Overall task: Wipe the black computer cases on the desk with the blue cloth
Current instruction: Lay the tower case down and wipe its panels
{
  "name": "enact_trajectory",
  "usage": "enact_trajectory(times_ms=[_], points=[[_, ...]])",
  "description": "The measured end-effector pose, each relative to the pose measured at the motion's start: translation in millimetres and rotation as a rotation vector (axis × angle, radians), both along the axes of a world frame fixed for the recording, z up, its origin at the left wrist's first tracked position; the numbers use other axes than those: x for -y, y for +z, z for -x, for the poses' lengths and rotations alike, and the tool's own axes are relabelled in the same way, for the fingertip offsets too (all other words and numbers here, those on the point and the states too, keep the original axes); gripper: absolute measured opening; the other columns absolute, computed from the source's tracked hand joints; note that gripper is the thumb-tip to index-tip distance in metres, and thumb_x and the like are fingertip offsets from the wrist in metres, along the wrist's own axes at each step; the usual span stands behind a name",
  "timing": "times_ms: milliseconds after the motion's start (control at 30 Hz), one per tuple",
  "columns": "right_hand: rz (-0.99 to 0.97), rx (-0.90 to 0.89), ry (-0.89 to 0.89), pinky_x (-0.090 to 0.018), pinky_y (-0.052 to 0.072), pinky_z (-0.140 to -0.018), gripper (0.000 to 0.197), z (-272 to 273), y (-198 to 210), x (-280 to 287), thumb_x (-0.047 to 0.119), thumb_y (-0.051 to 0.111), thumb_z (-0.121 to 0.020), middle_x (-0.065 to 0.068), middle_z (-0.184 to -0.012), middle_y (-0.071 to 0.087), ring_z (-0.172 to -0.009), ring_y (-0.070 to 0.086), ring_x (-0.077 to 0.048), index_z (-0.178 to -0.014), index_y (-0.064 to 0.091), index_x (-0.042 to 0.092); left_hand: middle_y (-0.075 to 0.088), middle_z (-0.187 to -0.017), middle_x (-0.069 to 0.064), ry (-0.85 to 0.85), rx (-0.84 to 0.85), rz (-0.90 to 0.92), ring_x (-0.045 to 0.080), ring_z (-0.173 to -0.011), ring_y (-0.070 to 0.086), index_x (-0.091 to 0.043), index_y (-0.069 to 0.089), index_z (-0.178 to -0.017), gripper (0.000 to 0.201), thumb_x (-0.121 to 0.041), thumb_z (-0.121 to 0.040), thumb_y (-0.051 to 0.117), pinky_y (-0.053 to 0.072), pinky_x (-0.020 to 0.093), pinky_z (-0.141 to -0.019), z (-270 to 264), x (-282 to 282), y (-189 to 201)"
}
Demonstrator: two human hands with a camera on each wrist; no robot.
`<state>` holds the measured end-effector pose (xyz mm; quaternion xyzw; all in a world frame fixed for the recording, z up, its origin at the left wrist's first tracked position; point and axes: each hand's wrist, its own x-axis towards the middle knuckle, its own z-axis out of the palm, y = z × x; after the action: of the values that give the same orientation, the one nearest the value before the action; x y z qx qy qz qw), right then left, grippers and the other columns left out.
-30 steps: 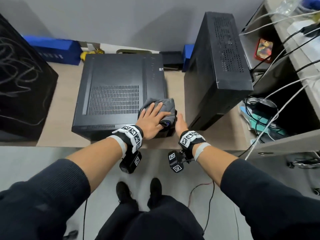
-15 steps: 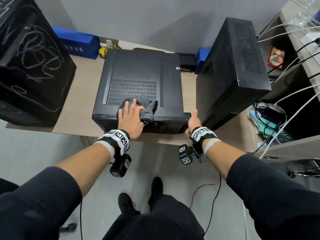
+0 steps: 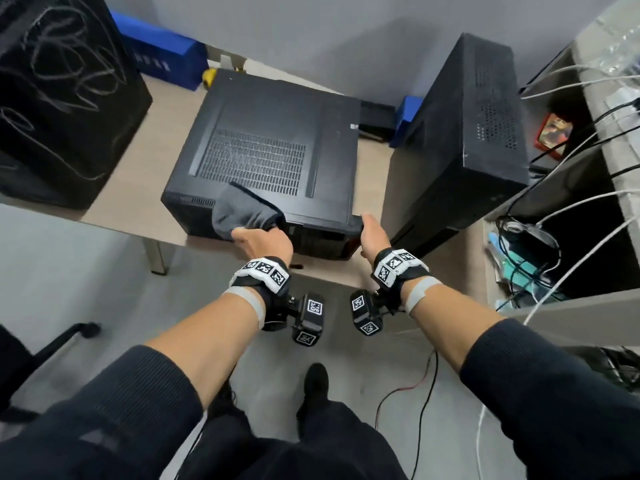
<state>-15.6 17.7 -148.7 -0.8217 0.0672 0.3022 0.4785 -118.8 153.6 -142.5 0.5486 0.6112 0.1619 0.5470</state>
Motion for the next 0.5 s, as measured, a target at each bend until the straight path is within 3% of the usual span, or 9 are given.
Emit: enact_trajectory(times_ms=[67, 133, 167, 233, 267, 300, 400, 433, 500], points=[[-0.012, -0.005, 0.075, -0.047, 0.029, -0.116, 0.071, -4.4, 0.8, 8.2, 0.056, 0.024, -0.079, -0.003, -0.137, 0.052, -0.129, 0.047, -0.023, -0.129, 0.053, 0.015, 0.046, -0.144, 0.024, -0.081, -0.019, 0.199, 0.037, -0.127, 0.052, 0.002, 0.045, -0.13, 0.035, -0.01, -0.099, 0.053, 0.038, 0.036, -0.104, -3.3, 20.7, -11.0], [-0.025, -0.029, 0.136, -0.046, 0.026, -0.118, 0.073, -9.3, 3.4, 16.5, 0.06, 0.025, -0.08, -0.003, -0.148, 0.047, -0.137, 0.042, -0.021, -0.133, 0.05, 0.018, 0.057, -0.135, 0.022, -0.163, 0.073, 0.41, 0.032, -0.109, 0.062, -0.009, 0.058, -0.095, 0.008, -0.014, -0.1, 0.053, 0.051, 0.04, -0.096, -11.0, 35.9, -26.6], [-0.034, -0.046, 0.155, -0.044, 0.026, -0.118, 0.072, -12.3, 4.1, 20.8, 0.061, 0.026, -0.083, -0.002, -0.147, 0.048, -0.136, 0.044, -0.021, -0.135, 0.05, 0.017, 0.062, -0.124, 0.02, -0.162, 0.112, 0.493, 0.029, -0.094, 0.064, -0.014, 0.053, -0.083, 0.017, -0.013, -0.1, 0.053, 0.058, 0.04, -0.084, -14.8, 41.3, -35.2], [-0.071, -0.067, 0.192, -0.04, 0.031, -0.112, 0.061, -19.3, 4.8, 27.8, 0.056, 0.028, -0.093, -0.002, -0.137, 0.056, -0.126, 0.051, -0.022, -0.132, 0.054, 0.015, 0.063, -0.096, 0.013, -0.049, 0.207, 0.641, 0.022, -0.071, 0.058, -0.016, 0.052, -0.085, 0.016, -0.01, -0.1, 0.052, 0.057, 0.032, -0.055, -22.7, 43.8, -46.7], [-0.076, -0.071, 0.216, -0.039, 0.032, -0.109, 0.057, -22.3, 3.6, 28.6, 0.055, 0.029, -0.093, -0.002, -0.133, 0.058, -0.122, 0.054, -0.022, -0.126, 0.057, 0.017, 0.061, -0.088, 0.012, 0.009, 0.244, 0.697, 0.021, -0.067, 0.055, -0.013, 0.054, -0.09, 0.011, -0.007, -0.099, 0.05, 0.055, 0.03, -0.051, -25.9, 41.1, -52.6], [-0.076, -0.066, 0.247, -0.039, 0.033, -0.106, 0.059, -23.4, 3.8, 29.8, 0.056, 0.028, -0.089, -0.003, -0.132, 0.06, -0.12, 0.055, -0.022, -0.123, 0.058, 0.017, 0.06, -0.089, 0.013, 0.05, 0.294, 0.755, 0.023, -0.069, 0.055, -0.009, 0.057, -0.098, 0.01, -0.005, -0.098, 0.048, 0.055, 0.032, -0.055, -27.5, 40.7, -52.0], [-0.07, -0.058, 0.311, -0.033, 0.037, -0.094, 0.069, -28.1, -1.5, 32.5, 0.056, 0.023, -0.086, -0.006, -0.133, 0.058, -0.121, 0.054, -0.023, -0.129, 0.055, 0.011, 0.062, -0.109, 0.018, 0.1, 0.283, 0.797, 0.032, -0.101, 0.062, -0.002, 0.057, -0.108, 0.019, 0.002, -0.099, 0.04, 0.051, 0.047, -0.1, -35.5, 40.1, -63.4], [-0.063, -0.054, 0.31, -0.033, 0.038, -0.095, 0.068, -29.6, -3.4, 32.9, 0.055, 0.023, -0.088, -0.005, -0.134, 0.057, -0.121, 0.054, -0.023, -0.131, 0.054, 0.012, 0.061, -0.106, 0.015, 0.116, 0.274, 0.789, 0.03, -0.101, 0.061, -0.002, 0.056, -0.099, 0.018, 0.005, -0.099, 0.04, 0.051, 0.04, -0.1, -36.2, 40.9, -60.6], [-0.044, -0.047, 0.306, -0.039, 0.035, -0.104, 0.071, -30.5, -5.2, 32.4, 0.06, 0.023, -0.083, -0.001, -0.133, 0.057, -0.121, 0.055, -0.021, -0.131, 0.053, 0.017, 0.054, -0.088, 0.009, 0.06, 0.241, 0.75, 0.02, -0.079, 0.056, -0.008, 0.051, -0.082, 0.025, 0.007, -0.098, 0.04, 0.056, 0.021, -0.067, -38.5, 43.5, -51.9]])
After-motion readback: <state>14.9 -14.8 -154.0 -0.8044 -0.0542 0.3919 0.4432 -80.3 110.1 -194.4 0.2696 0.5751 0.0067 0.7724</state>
